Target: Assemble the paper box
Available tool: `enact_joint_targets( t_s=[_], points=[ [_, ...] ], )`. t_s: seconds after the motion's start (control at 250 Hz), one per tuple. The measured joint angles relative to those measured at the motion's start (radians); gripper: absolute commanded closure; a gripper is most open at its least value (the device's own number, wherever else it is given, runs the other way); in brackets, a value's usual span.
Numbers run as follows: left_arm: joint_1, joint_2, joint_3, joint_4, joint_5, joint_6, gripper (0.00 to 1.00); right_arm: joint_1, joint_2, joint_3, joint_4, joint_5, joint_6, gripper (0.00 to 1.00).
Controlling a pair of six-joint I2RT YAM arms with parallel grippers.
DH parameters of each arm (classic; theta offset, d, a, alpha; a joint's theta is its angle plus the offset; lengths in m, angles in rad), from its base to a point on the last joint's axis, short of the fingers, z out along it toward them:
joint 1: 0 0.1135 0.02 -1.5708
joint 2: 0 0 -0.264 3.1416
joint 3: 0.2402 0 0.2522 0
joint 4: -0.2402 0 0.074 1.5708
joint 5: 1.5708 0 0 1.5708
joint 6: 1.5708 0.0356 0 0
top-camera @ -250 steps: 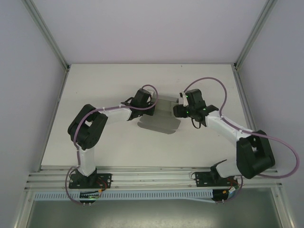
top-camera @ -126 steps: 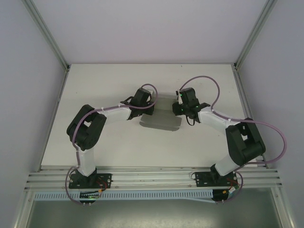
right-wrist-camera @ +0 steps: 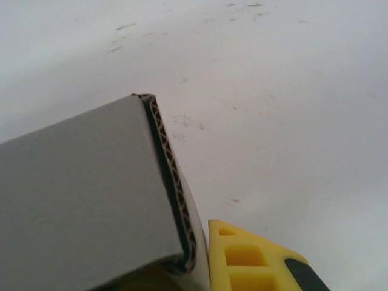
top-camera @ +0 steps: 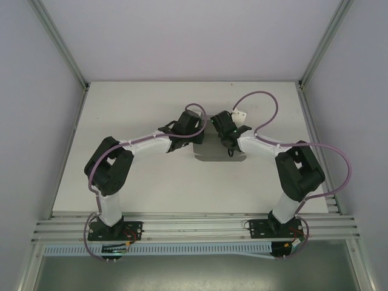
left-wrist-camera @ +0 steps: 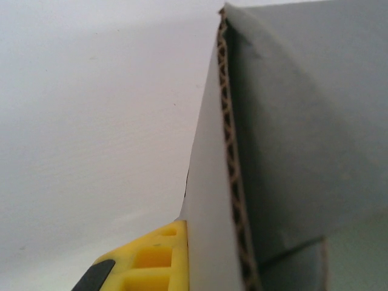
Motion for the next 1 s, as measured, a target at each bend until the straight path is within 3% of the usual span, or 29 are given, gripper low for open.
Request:
enact_joint_targets(
  t_s=[0.252,0.368,0.468,0.512,0.552,0.6,0.759,0.859,0.999],
  points=[
    [-0.007,0.000,0.002,-0.005,0.000,-0.009,1.00,0.001,0.022,0.026,-0.048,0.022,0.106,1.00],
    [-0.004,0.000,0.006,-0.018,-0.015,-0.010,1.00,-0.017,0.008,-0.052,0.132,-0.051,0.000,0.99],
    [0.001,0.000,0.006,-0.056,-0.028,-0.004,1.00,-0.084,-0.013,-0.156,0.330,-0.272,-0.131,0.86],
    [0.002,0.000,0.007,-0.064,-0.037,-0.003,1.00,-0.122,-0.020,-0.186,0.399,-0.378,-0.180,0.74],
    [0.004,0.000,0.007,-0.078,-0.038,-0.005,1.00,-0.157,-0.031,-0.206,0.452,-0.465,-0.213,0.57],
    [0.007,0.000,0.007,-0.081,-0.038,-0.009,1.00,-0.194,-0.049,-0.218,0.487,-0.561,-0.240,0.45],
    [0.019,-0.030,0.012,-0.092,-0.041,-0.014,1.00,-0.243,-0.149,-0.230,0.507,-0.774,-0.343,0.20],
    [0.020,-0.035,0.027,-0.103,-0.041,-0.010,1.00,-0.238,-0.242,-0.232,0.497,-0.851,-0.388,0.16],
    [0.020,-0.036,0.032,-0.108,-0.041,-0.004,1.00,-0.236,-0.367,-0.260,0.468,-0.841,-0.418,0.15]
  ],
)
